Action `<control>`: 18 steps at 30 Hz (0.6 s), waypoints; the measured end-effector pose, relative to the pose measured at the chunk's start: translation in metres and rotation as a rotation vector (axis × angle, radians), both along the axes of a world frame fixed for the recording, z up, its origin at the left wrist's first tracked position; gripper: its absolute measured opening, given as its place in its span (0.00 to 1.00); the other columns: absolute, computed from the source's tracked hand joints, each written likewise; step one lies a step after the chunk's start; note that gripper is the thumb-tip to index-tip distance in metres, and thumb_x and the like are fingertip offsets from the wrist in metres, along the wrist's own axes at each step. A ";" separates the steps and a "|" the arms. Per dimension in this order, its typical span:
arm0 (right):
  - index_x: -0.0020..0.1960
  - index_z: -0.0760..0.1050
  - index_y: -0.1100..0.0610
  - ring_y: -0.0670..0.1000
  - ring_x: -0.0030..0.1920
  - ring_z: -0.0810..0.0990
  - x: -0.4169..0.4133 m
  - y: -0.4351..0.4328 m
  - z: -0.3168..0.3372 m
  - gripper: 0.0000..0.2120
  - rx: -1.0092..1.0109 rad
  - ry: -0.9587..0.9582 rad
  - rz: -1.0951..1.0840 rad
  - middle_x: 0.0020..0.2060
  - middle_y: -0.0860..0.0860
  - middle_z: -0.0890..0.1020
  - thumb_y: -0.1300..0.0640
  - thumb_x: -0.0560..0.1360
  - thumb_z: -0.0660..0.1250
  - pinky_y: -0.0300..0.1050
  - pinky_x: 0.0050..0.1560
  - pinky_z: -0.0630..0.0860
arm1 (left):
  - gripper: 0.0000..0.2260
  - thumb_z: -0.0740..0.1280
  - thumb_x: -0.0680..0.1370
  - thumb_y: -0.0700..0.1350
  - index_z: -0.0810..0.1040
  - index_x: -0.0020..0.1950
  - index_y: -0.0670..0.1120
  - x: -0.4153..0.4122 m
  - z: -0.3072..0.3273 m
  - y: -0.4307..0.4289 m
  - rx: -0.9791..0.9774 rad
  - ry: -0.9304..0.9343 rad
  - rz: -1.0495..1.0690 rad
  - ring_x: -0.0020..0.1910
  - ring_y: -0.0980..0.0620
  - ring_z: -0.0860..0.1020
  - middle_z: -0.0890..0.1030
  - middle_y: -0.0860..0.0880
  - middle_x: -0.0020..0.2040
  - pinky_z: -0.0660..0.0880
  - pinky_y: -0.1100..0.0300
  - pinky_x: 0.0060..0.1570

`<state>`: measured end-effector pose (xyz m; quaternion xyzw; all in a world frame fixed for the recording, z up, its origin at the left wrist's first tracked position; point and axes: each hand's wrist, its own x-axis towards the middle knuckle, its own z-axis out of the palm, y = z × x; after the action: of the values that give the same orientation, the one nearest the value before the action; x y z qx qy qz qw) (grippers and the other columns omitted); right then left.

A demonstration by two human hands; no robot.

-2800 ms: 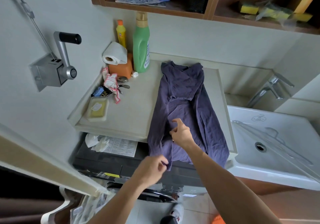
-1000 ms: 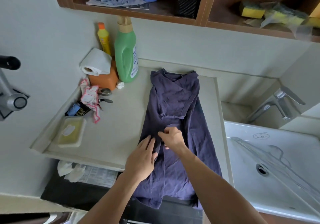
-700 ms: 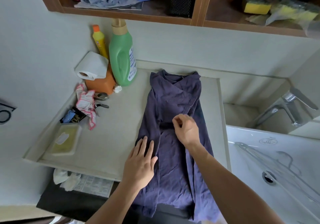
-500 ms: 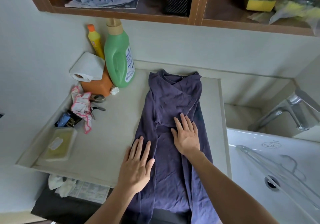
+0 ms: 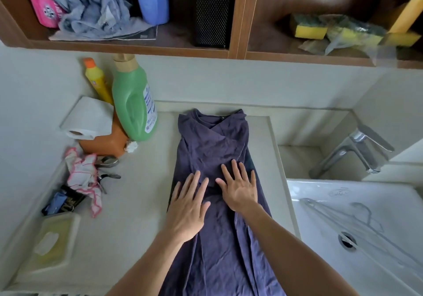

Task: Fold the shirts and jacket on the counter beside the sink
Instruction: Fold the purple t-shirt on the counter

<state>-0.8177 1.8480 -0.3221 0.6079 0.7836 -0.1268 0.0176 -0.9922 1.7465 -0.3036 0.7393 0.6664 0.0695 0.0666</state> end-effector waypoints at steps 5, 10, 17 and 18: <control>0.80 0.41 0.40 0.54 0.80 0.38 0.001 0.033 0.001 0.31 -0.027 0.003 -0.024 0.81 0.47 0.41 0.32 0.79 0.34 0.61 0.77 0.38 | 0.24 0.48 0.82 0.60 0.73 0.71 0.55 -0.023 0.007 0.045 0.004 0.076 0.080 0.60 0.48 0.78 0.77 0.52 0.65 0.72 0.50 0.57; 0.80 0.39 0.43 0.55 0.80 0.37 0.003 0.085 0.001 0.32 -0.041 -0.013 -0.010 0.80 0.48 0.39 0.33 0.80 0.38 0.60 0.77 0.39 | 0.20 0.49 0.84 0.58 0.65 0.73 0.56 -0.050 0.009 0.119 -0.183 0.023 0.214 0.59 0.47 0.77 0.73 0.51 0.63 0.68 0.49 0.58; 0.78 0.57 0.50 0.60 0.77 0.56 0.005 0.186 0.016 0.30 0.010 0.210 -0.109 0.79 0.55 0.54 0.41 0.80 0.60 0.56 0.76 0.57 | 0.08 0.62 0.83 0.49 0.78 0.58 0.55 -0.078 0.013 0.218 -0.118 -0.356 0.378 0.55 0.47 0.80 0.82 0.52 0.53 0.70 0.52 0.59; 0.77 0.59 0.52 0.62 0.74 0.62 0.005 0.200 0.019 0.31 0.034 0.299 -0.168 0.77 0.57 0.57 0.44 0.78 0.64 0.56 0.73 0.63 | 0.08 0.65 0.81 0.47 0.80 0.58 0.52 -0.082 0.016 0.233 -0.042 -0.460 0.422 0.54 0.47 0.81 0.83 0.50 0.53 0.72 0.54 0.57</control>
<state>-0.8124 2.0480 -0.3030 0.6460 0.7259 -0.2035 -0.1202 -1.0739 1.9795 -0.2881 0.5481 0.7738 0.2334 0.2153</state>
